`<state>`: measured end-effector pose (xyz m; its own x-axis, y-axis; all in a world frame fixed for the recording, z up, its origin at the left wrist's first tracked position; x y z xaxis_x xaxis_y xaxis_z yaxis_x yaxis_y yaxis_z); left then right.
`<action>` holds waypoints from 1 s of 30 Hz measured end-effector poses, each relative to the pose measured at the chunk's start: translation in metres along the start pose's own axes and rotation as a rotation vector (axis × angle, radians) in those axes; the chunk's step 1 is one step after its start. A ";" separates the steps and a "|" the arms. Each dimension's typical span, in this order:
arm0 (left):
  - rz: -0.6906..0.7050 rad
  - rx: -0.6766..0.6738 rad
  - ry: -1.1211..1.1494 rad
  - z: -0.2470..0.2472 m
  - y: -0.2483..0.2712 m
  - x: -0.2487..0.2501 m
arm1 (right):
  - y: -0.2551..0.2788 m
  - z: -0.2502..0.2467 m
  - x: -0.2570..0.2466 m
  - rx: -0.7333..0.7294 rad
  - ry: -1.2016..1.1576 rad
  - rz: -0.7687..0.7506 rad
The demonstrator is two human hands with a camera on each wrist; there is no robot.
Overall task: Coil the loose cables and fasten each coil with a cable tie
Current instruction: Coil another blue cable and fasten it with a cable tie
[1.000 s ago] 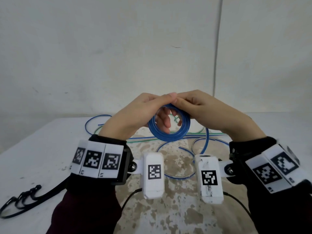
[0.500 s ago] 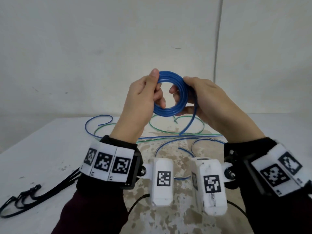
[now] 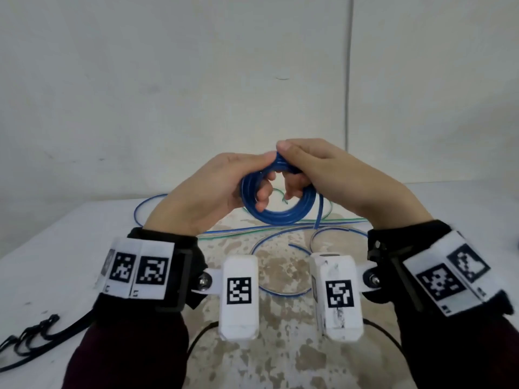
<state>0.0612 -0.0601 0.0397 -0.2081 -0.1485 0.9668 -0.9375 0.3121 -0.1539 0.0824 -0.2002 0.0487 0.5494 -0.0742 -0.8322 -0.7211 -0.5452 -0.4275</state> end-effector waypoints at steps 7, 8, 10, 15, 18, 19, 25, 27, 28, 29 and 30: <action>0.201 0.166 -0.048 -0.002 0.000 0.006 | -0.008 0.002 -0.001 0.180 -0.233 0.044; 0.220 0.192 -0.024 -0.003 -0.001 0.007 | -0.008 0.000 0.000 0.191 -0.258 0.032; 0.249 0.248 0.048 -0.005 -0.002 0.007 | -0.007 -0.004 0.002 0.200 -0.296 0.020; 0.295 0.363 0.241 -0.014 -0.003 0.007 | -0.005 -0.002 0.007 0.090 -0.258 0.069; 0.300 0.376 0.313 -0.013 -0.003 0.007 | -0.005 0.003 0.006 0.043 -0.363 0.066; 0.296 0.373 0.349 -0.011 -0.004 0.006 | -0.005 0.003 0.005 0.042 -0.405 0.059; 0.230 0.325 0.443 0.009 -0.009 0.002 | -0.008 -0.006 0.004 0.254 -0.388 -0.040; 0.186 0.312 0.380 0.012 -0.009 0.002 | -0.009 -0.008 0.005 0.331 -0.409 -0.071; 0.160 0.284 0.352 0.014 -0.009 0.001 | -0.009 -0.010 0.005 0.359 -0.437 -0.082; 0.140 0.251 0.332 0.016 -0.009 0.000 | -0.010 -0.011 0.006 0.378 -0.466 -0.089; 0.131 0.228 0.319 0.017 -0.009 -0.002 | -0.010 -0.013 0.007 0.388 -0.489 -0.090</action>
<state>0.0653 -0.0787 0.0357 -0.2664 0.1880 0.9454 -0.9540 0.0882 -0.2864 0.0985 -0.2059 0.0516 0.4246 0.3981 -0.8132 -0.8323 -0.1817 -0.5236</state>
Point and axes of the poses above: each hand's wrist, its own y-axis away from the middle knuckle, its own z-axis out of the palm, x = y × z, the point moved 3 cm from there along -y, towards the middle knuckle, and after that the axes turned 4 degrees about -z, right-handed, at the moved point
